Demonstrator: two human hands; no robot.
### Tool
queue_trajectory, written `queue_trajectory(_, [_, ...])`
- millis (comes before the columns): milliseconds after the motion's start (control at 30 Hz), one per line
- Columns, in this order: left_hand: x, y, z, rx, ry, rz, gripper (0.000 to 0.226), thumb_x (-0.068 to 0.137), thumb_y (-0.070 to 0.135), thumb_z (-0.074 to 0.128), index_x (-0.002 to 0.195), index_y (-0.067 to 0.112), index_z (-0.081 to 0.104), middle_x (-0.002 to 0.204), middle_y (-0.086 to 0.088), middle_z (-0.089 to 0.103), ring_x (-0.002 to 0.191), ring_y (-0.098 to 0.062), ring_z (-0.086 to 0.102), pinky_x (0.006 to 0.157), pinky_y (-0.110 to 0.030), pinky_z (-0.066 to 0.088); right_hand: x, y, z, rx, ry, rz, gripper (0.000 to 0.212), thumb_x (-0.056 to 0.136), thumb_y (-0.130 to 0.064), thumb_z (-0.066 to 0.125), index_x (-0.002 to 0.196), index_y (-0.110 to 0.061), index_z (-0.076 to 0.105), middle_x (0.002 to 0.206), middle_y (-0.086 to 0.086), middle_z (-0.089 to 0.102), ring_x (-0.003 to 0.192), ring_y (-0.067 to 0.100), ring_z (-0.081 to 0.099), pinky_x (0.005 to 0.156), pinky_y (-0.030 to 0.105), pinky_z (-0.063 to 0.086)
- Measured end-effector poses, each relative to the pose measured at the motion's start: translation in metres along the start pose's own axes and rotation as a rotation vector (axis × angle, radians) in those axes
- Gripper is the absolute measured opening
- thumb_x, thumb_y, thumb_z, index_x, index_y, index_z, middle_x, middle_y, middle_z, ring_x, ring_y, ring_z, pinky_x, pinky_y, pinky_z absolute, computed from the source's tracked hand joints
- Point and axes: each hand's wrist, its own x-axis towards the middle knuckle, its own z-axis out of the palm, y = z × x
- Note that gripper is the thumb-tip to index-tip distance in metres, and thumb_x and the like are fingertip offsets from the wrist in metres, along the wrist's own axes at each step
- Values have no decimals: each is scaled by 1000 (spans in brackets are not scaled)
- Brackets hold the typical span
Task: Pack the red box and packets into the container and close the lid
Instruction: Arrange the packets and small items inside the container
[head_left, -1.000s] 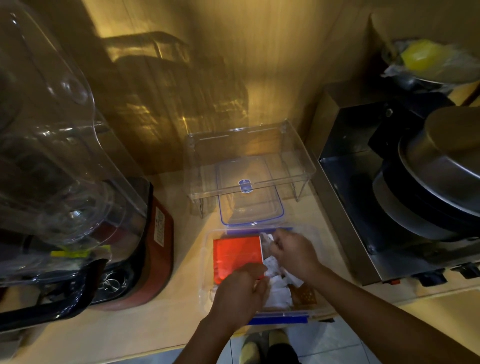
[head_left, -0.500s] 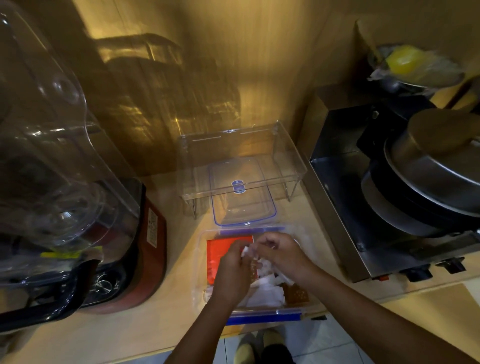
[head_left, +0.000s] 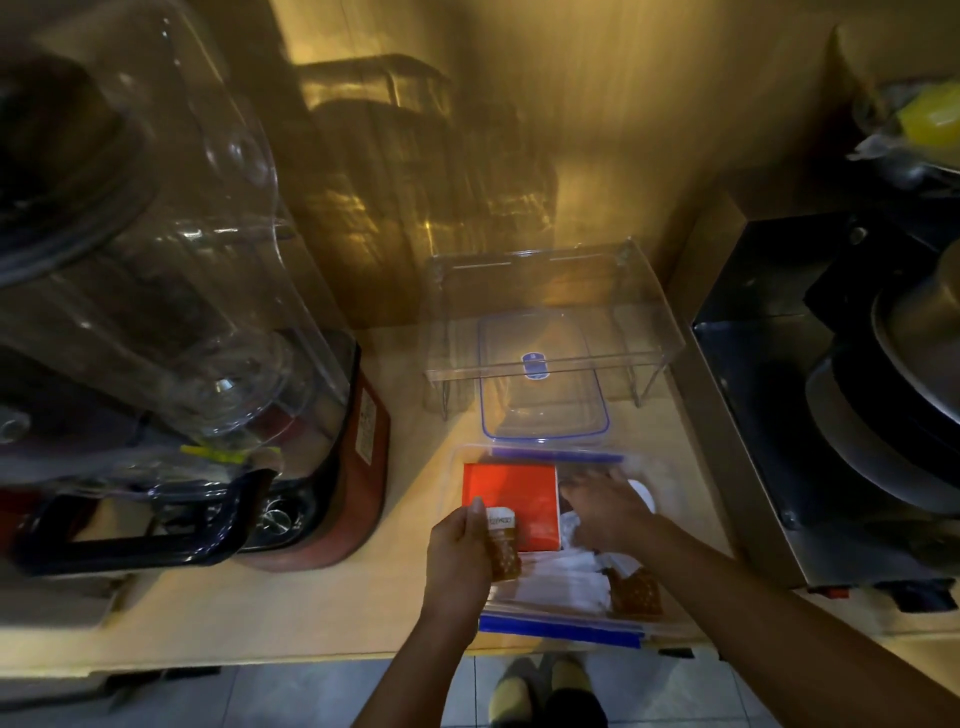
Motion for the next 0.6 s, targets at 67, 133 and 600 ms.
queue_trajectory(67, [-1, -2, -2, -6, 2, -8, 39, 98, 31, 41, 76, 8, 64, 68, -8, 67, 62, -20, 65, 55, -31, 56, 0, 0, -4, -43, -42, 14, 55, 79, -23, 67, 130, -16, 47, 142, 7, 46, 134, 26, 36, 112, 44, 23])
queue_trajectory(133, [-2, -1, -4, -2, -2, -3, 42, 98, 32, 41, 82, 1, 64, 74, -14, 66, 68, -26, 65, 62, -37, 56, -3, -1, -8, -103, -36, -22, 37, 83, -17, 61, 120, -13, 56, 137, 9, 49, 130, 27, 39, 109, 43, 26])
queue_trajectory(600, [4, 21, 20, -138, -68, -156, 34, 97, 30, 43, 91, 6, 66, 91, -21, 71, 86, -37, 69, 73, -43, 57, -53, 18, -48, 1032, 400, 50, 17, 81, 0, 67, 69, -6, 56, 69, 14, 64, 57, 14, 65, 49, 29, 53])
